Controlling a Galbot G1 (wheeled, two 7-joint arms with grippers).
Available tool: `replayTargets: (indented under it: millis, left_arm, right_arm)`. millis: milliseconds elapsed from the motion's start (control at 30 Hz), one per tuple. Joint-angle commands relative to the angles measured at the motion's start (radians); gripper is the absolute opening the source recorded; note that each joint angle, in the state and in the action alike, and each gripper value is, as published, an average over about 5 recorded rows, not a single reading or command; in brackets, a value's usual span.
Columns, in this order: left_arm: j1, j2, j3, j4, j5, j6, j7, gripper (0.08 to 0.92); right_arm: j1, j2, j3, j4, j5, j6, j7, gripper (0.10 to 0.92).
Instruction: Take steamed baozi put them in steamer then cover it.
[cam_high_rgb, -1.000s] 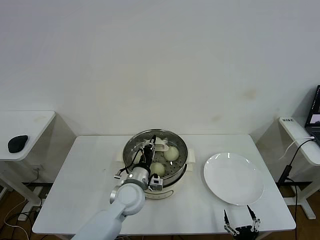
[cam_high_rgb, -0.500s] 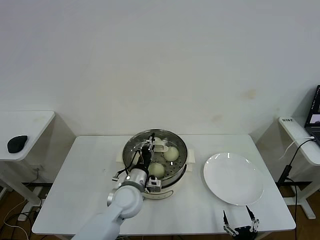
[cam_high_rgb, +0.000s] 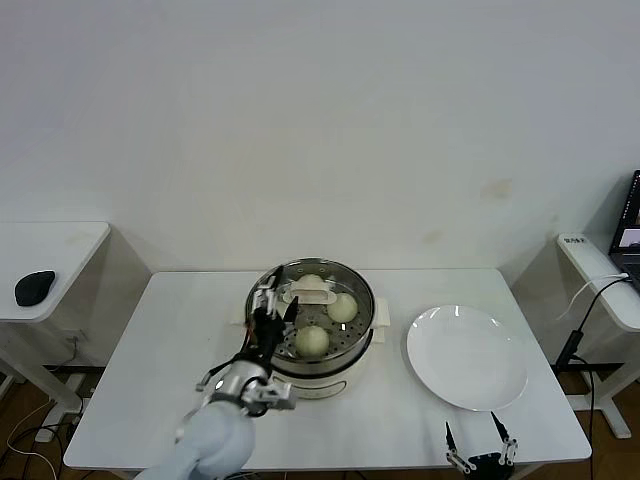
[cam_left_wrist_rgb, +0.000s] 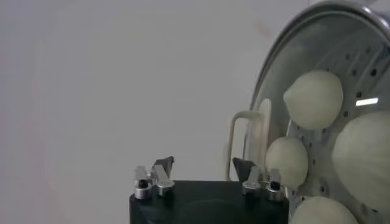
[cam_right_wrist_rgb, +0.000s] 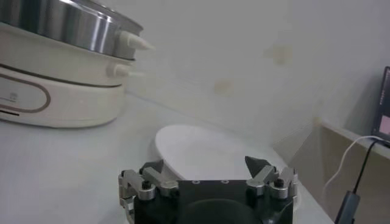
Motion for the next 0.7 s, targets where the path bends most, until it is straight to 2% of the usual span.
replayTargets:
  millis: [33,133,300,467,700]
  left_arm:
    - [0.471,0.044,-0.363,-0.192,-0.602,-0.368,-0.207,0.815]
    - [0.541,0.012,-0.521,-0.152,-0.825,-0.505,-0.218,0.822]
    - [0.661,-0.009,-0.661,-0.109,-1.141,-0.562,-0.243,0.823]
    - [0.748,-0.030,-0.650,-0.084,-1.273,-0.727,-0.243,0.823]
    - [0.761,-0.066,-0.599,-0.018,-1.372,-0.671,-0.253,0.823]
  right_arm:
    - [-0.004,0.000,-0.002,0.011,0.001,-0.002,-0.002,0.823]
    - [-0.012,-0.001,-0.005,0.029,0.002,-0.006,-0.005,0.823]
    - [-0.029,-0.022,-0.019,0.063,0.031,-0.027,-0.019,0.823]
    - [-0.079,-0.082,-0.061,0.119,0.103,-0.101,-0.059,0.823]
    - [-0.098,-0.102,-0.096,0.167,0.132,-0.167,-0.084,0.823]
